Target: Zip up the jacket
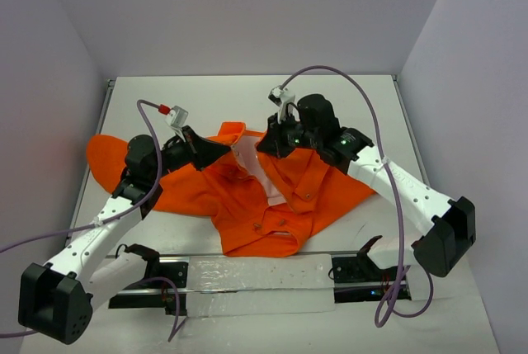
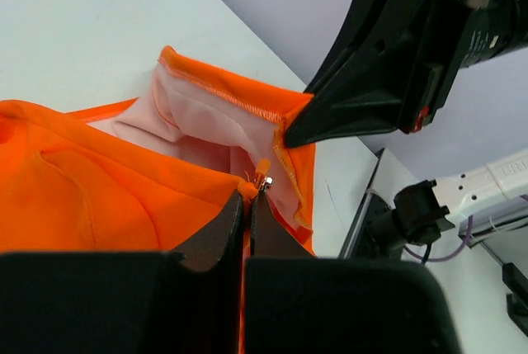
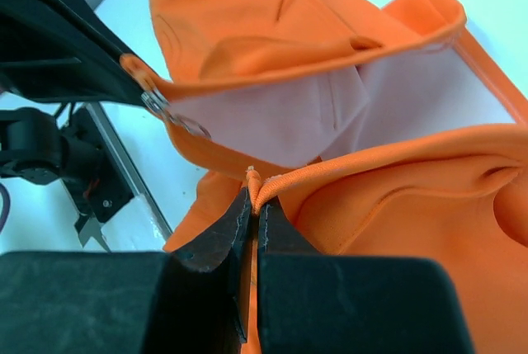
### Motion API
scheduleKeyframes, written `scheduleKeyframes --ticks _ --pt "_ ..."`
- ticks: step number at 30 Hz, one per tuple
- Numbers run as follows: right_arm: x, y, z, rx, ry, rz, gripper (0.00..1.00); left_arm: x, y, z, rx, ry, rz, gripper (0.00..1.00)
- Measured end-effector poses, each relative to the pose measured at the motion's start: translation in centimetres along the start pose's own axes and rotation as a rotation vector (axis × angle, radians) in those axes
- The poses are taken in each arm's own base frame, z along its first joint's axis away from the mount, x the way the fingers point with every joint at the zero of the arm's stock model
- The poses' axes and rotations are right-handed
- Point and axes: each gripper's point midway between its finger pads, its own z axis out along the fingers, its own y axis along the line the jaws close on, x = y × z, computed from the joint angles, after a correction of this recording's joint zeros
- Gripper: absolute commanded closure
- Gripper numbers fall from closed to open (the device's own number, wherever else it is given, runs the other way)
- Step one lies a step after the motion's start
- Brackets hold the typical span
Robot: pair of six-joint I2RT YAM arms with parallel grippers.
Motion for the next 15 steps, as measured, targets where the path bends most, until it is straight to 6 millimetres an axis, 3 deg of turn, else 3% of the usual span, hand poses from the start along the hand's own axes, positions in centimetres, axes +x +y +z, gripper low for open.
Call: scheduleKeyframes --ticks 15 --pt "-2.5 2.0 0.1 -0.096 -0.031 -0.104 1.00 1.7 -0.5 0.2 0.066 0.076 -0.026 1.00"
